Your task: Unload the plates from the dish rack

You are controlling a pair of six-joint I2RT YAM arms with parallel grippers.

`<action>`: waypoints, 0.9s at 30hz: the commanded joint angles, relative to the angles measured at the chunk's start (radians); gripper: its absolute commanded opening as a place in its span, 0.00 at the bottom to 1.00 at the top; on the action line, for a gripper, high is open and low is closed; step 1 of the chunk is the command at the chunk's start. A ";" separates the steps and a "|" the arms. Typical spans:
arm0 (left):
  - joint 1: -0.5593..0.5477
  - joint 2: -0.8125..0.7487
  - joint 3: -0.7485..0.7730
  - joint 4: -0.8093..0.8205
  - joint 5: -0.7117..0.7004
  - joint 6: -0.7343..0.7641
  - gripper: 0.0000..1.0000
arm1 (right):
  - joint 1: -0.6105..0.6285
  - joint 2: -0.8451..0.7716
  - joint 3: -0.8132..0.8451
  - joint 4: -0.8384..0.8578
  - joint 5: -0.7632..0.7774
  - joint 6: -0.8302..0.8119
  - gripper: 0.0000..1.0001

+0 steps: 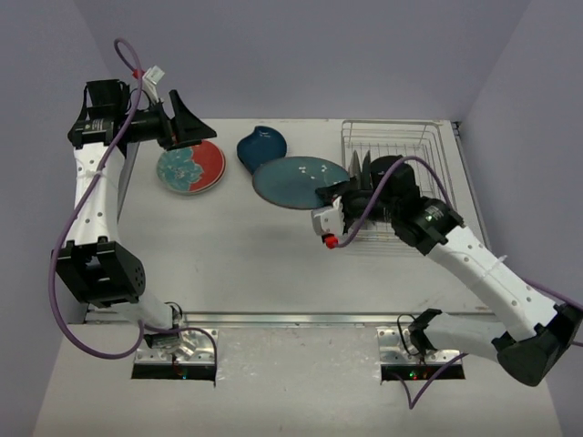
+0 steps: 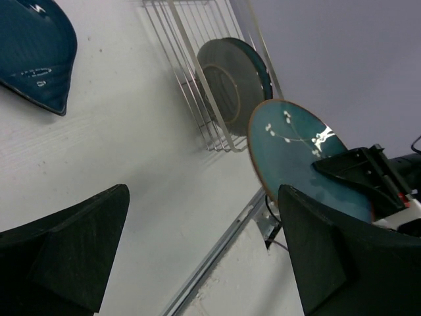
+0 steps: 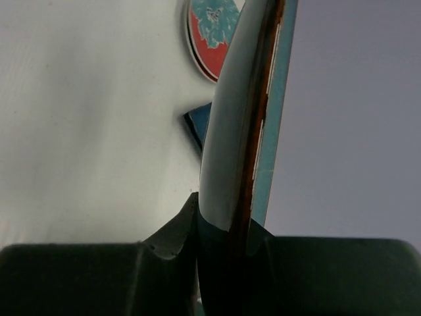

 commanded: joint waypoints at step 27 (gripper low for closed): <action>-0.259 -0.024 -0.270 -0.457 0.214 0.557 0.00 | 0.266 0.019 -0.251 0.814 0.139 -0.416 0.01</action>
